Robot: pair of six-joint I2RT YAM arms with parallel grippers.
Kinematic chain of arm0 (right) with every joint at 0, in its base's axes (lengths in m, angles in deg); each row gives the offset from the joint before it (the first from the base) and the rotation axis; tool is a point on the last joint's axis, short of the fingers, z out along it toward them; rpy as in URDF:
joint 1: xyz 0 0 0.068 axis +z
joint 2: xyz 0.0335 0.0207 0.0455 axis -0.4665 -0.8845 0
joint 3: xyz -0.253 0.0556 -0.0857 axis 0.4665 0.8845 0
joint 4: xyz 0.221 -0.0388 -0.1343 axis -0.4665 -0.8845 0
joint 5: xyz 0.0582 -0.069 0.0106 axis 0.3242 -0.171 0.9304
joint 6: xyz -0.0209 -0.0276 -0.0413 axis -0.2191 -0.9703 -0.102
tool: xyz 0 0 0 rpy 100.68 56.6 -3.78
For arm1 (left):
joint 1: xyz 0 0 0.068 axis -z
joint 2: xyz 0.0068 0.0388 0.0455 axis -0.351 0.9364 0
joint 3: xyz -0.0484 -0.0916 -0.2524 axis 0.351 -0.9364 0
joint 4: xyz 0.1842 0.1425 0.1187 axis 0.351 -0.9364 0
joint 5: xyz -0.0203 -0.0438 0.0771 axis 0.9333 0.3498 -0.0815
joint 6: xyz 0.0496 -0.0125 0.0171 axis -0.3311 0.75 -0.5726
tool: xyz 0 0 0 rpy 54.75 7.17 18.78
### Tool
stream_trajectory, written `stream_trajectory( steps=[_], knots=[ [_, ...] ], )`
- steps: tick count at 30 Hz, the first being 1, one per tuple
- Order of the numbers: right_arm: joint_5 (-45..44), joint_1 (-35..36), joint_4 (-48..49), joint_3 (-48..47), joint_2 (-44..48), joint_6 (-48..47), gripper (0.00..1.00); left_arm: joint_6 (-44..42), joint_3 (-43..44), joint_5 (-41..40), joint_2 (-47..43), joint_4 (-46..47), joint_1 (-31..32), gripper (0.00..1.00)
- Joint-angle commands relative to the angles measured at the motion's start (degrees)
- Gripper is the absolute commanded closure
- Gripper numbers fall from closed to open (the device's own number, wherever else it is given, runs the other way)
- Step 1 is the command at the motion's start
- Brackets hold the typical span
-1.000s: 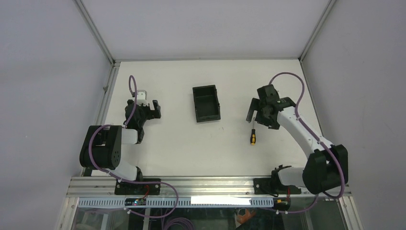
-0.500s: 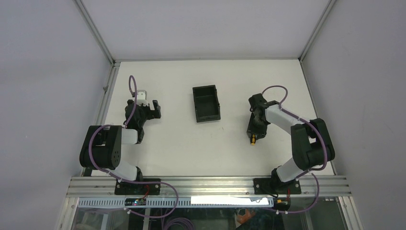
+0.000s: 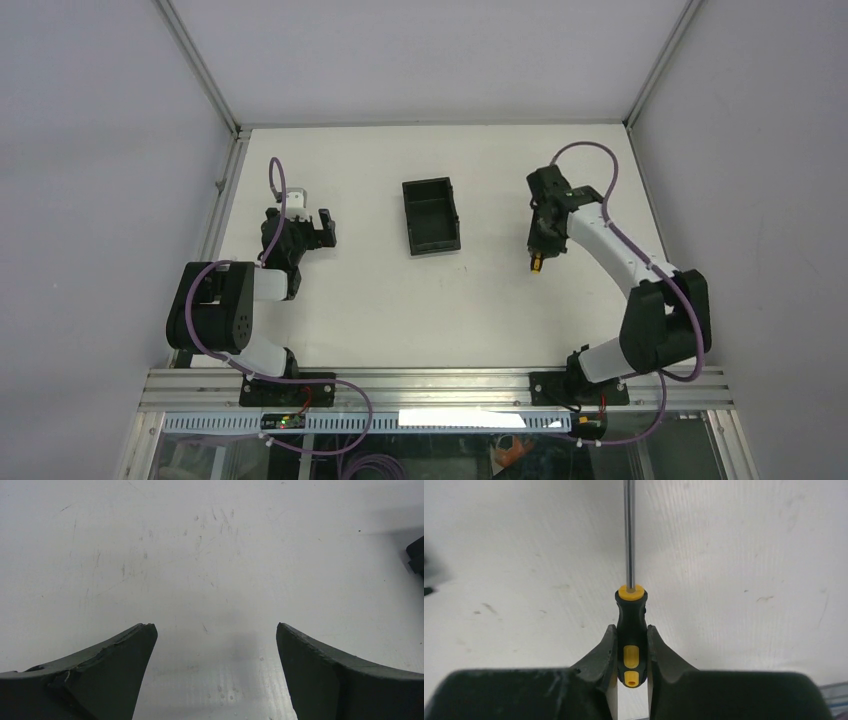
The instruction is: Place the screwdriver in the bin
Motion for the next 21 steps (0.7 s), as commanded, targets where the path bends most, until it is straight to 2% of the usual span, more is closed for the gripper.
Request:
stream_trajectory(
  steps=[1, 7, 15, 21],
  knots=[
    [-1.35, 0.99, -4.3, -9.81, 6.4, -4.93, 1.0, 0.47, -0.16, 0.53, -1.66, 1.74, 0.67, 0.01],
    [-2.58, 10.13, -4.18, -20.69, 2.98, -10.1, 1.0, 0.47, -0.16, 0.5, -1.67, 1.74, 0.67, 0.01],
    [0.4, 20.93, -1.08, -38.58, -15.1, -19.61, 1.0, 0.45, -0.16, 0.51, -1.67, 1.76, 0.67, 0.01],
    [6.4, 22.64, 0.9, -47.87, -27.75, -26.81, 1.0, 0.47, -0.16, 0.47, -1.73, 1.74, 0.67, 0.01]
  ],
)
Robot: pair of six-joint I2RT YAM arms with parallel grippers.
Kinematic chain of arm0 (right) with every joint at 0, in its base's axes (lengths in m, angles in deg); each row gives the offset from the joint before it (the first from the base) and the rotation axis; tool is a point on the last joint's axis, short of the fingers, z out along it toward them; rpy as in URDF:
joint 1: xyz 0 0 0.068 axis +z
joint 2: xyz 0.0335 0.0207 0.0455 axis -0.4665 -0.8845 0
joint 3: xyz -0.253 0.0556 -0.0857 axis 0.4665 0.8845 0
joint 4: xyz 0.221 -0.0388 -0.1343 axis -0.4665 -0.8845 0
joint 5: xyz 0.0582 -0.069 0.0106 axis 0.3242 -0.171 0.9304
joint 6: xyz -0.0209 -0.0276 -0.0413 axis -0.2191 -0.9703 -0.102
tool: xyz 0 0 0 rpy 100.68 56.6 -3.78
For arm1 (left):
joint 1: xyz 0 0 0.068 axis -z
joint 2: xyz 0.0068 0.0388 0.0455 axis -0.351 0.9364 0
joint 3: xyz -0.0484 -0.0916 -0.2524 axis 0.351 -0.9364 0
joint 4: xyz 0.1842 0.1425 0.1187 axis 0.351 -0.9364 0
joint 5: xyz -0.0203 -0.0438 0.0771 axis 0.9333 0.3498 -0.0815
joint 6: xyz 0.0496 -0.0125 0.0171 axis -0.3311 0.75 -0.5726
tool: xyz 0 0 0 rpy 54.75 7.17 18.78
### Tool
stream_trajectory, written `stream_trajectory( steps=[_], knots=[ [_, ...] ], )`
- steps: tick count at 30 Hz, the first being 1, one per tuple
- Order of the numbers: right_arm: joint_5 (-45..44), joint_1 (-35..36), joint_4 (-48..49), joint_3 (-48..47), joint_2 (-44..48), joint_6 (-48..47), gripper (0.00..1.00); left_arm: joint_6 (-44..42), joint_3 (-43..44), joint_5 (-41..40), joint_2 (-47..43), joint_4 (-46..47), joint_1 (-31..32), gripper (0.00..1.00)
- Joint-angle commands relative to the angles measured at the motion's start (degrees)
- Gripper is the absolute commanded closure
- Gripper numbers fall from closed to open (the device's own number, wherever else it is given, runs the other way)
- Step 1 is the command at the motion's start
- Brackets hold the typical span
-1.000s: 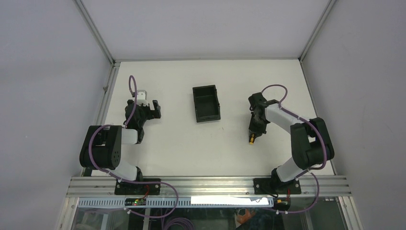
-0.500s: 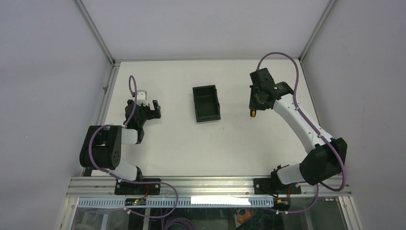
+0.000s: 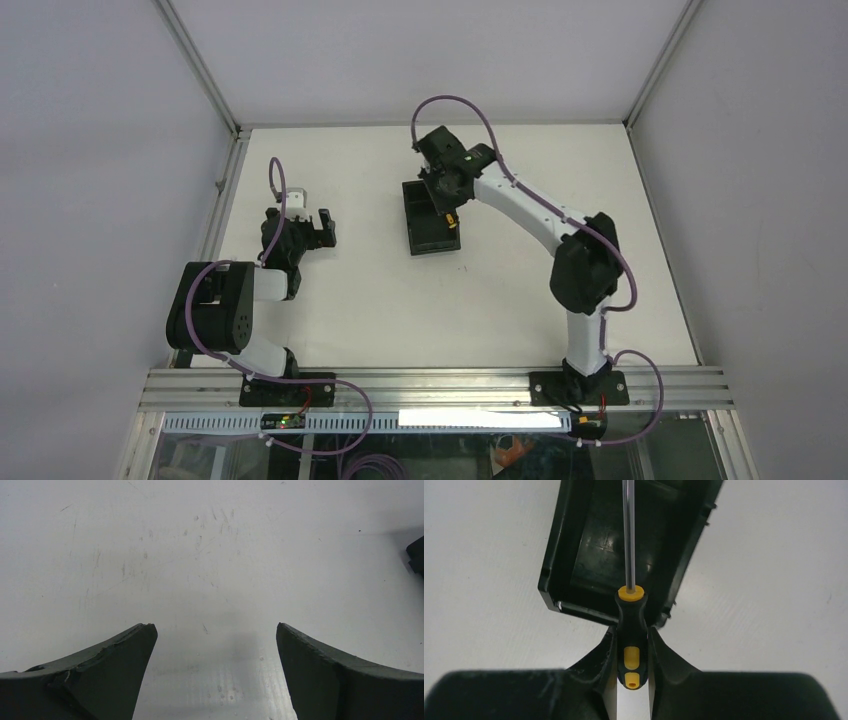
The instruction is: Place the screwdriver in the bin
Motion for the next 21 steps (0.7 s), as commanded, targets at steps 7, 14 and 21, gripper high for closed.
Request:
stream_trajectory(
  steps=[7, 14, 21],
  knots=[
    [1.99, 0.89, 0.74, -11.01, -13.23, -8.68, 0.88, 0.45, -0.16, 0.51, -1.68, 1.74, 0.67, 0.01],
    [1.42, 0.99, 0.72, -11.15, -12.99, -6.13, 0.55, 0.45, -0.16, 0.51, -1.66, 1.75, 0.67, 0.01],
    [-2.05, 0.97, 0.26, -14.56, -8.22, -3.65, 0.41, 0.45, -0.16, 0.49, -1.65, 1.74, 0.67, 0.01]
  ],
)
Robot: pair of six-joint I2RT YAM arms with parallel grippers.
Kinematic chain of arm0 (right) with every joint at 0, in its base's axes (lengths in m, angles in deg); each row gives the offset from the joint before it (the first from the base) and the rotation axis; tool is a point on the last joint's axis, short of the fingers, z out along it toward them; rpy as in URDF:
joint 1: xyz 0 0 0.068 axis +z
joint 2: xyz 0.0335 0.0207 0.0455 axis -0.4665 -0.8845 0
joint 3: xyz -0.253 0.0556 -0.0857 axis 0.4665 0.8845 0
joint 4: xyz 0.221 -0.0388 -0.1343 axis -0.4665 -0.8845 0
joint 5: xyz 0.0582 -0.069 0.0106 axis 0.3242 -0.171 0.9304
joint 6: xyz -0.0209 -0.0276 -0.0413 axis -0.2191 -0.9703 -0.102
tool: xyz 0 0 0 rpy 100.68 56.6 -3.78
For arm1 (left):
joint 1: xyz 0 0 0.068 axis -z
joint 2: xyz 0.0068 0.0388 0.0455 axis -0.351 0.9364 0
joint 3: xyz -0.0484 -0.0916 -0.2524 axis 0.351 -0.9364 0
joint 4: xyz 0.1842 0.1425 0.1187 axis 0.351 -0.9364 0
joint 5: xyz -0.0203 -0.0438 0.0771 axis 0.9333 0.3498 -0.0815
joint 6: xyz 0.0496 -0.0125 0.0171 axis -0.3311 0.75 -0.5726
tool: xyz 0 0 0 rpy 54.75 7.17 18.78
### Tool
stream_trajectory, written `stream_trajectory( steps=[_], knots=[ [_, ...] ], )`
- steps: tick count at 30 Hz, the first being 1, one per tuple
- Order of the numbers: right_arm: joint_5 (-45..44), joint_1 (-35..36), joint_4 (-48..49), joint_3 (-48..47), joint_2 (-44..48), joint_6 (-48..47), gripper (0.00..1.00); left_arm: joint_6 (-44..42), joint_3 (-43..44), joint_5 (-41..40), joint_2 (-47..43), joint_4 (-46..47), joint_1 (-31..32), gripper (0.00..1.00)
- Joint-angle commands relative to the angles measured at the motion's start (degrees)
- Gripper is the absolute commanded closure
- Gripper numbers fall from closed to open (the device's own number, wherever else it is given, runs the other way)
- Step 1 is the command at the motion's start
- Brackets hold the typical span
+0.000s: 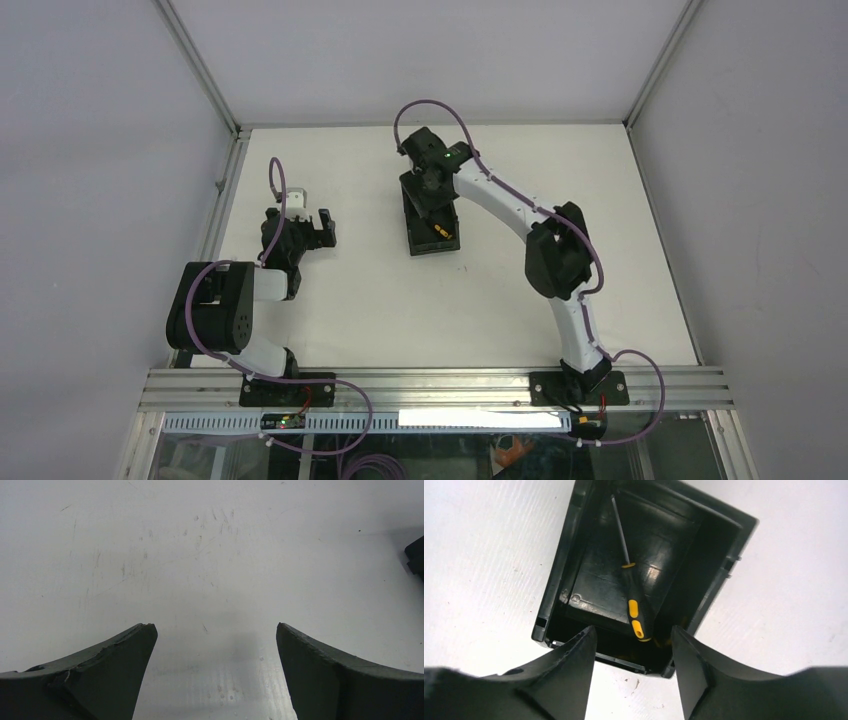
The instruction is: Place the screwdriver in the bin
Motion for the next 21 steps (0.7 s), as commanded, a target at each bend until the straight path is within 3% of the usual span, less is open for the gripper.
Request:
stream_trajectory(
  steps=[1, 5, 9, 16, 21],
  knots=[
    [-6.12, 0.04, 0.08, -3.97, 6.91, 3.36, 0.37, 0.45, -0.16, 0.51, -1.65, 1.74, 0.67, 0.01],
    [-13.19, -3.86, -2.12, 0.51, 11.15, 10.67, 0.21, 0.41, -0.16, 0.51, -1.65, 1.74, 0.67, 0.01],
    [-11.86, -11.1, 0.08, 12.8, 17.45, 16.05, 0.08, 0.45, -0.16, 0.51, -1.65, 1.74, 0.67, 0.01],
    [-12.75, -23.89, 2.21, 26.15, 26.52, 19.66, 0.02, 0.45, -0.16, 0.5, -1.67, 1.74, 0.67, 0.01],
    [-14.17, -28.05, 2.91, 30.3, 29.67, 22.43, 0.01, 0.46, -0.16, 0.51, -1.66, 1.74, 0.67, 0.01]
  ],
)
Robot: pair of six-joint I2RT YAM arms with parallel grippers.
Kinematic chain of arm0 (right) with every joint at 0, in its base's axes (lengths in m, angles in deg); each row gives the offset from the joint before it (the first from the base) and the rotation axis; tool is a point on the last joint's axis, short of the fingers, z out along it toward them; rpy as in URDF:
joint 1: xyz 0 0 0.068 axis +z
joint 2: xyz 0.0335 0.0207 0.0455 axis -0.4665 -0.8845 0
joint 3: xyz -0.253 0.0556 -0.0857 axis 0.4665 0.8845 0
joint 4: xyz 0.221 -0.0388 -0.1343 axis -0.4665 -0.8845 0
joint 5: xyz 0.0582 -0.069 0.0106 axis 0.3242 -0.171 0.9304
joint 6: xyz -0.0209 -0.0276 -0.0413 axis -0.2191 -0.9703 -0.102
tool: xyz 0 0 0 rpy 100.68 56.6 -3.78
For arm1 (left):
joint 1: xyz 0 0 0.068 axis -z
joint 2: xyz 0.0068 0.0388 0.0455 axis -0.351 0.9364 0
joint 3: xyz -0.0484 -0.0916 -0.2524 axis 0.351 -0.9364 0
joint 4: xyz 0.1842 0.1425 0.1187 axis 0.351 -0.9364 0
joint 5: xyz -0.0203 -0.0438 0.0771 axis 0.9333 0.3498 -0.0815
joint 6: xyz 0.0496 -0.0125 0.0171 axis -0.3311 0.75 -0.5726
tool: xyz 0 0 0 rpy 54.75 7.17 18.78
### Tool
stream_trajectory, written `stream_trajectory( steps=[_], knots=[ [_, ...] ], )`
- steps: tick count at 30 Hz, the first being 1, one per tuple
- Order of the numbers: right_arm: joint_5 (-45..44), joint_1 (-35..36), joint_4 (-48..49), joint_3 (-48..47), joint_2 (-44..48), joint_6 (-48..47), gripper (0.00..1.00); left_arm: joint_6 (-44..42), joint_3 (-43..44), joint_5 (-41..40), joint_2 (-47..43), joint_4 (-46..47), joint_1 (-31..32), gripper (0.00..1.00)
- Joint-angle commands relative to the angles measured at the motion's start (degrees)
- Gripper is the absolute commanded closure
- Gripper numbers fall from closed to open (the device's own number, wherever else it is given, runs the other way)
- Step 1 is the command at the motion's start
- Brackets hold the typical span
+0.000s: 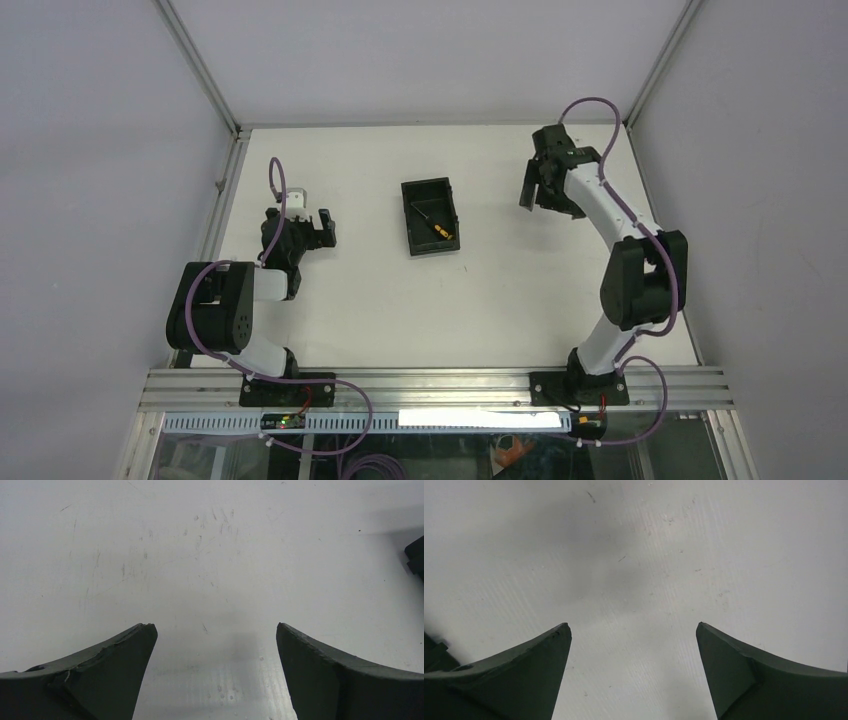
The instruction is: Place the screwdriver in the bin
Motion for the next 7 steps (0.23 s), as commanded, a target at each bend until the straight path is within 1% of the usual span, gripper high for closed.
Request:
stream_trajectory(
  steps=[1, 7],
  knots=[
    [-1.7, -1.16, 2.15, 1.03, 5.21, 3.85, 0.01, 0.41, -0.16, 0.47, -1.62, 1.74, 0.67, 0.01],
    [-1.11, -1.11, 3.21, 0.87, 6.65, 3.87, 0.01, 0.45, -0.16, 0.5, -1.65, 1.74, 0.67, 0.01]
  ],
)
